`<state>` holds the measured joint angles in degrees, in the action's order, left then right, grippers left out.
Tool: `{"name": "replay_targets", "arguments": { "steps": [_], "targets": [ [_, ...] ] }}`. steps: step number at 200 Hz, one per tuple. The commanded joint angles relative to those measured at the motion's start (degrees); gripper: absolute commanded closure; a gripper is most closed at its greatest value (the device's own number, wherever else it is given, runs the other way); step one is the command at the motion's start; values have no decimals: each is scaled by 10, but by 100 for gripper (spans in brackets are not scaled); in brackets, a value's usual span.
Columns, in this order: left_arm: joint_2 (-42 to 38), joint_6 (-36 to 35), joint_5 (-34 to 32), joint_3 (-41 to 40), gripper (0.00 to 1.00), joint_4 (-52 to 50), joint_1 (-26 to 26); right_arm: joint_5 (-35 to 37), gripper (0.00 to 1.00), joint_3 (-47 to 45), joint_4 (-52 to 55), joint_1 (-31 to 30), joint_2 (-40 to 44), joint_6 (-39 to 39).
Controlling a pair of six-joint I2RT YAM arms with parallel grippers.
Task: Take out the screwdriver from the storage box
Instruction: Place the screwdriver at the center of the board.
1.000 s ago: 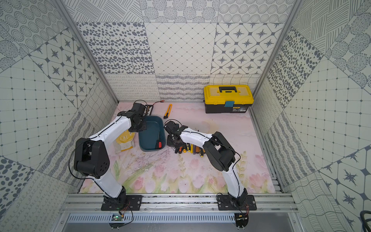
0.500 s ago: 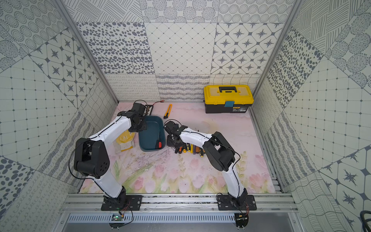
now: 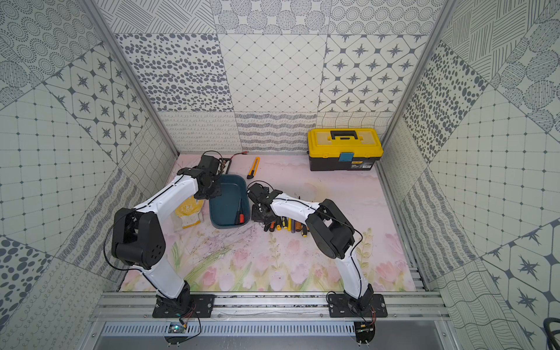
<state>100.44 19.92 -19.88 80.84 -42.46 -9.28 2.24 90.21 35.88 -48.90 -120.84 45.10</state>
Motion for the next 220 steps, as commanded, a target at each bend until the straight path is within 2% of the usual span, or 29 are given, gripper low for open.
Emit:
{"name": "replay_targets", "arguments": {
  "steps": [1,27,124,168,220],
  "targets": [
    [-5,12,8,15,100,-1,2,16,71,-10,65,-5,-35,-9],
    [-2,12,7,16,100,-2,2,14,66,-6,69,-5,-40,-12],
    [-2,12,7,15,100,-1,3,25,64,23,69,-5,-24,-27],
    [-2,12,9,15,100,-1,2,38,54,55,69,-4,-2,-45],
    [-2,12,11,16,100,-1,2,36,54,80,69,-4,13,-59]
  ]
}}
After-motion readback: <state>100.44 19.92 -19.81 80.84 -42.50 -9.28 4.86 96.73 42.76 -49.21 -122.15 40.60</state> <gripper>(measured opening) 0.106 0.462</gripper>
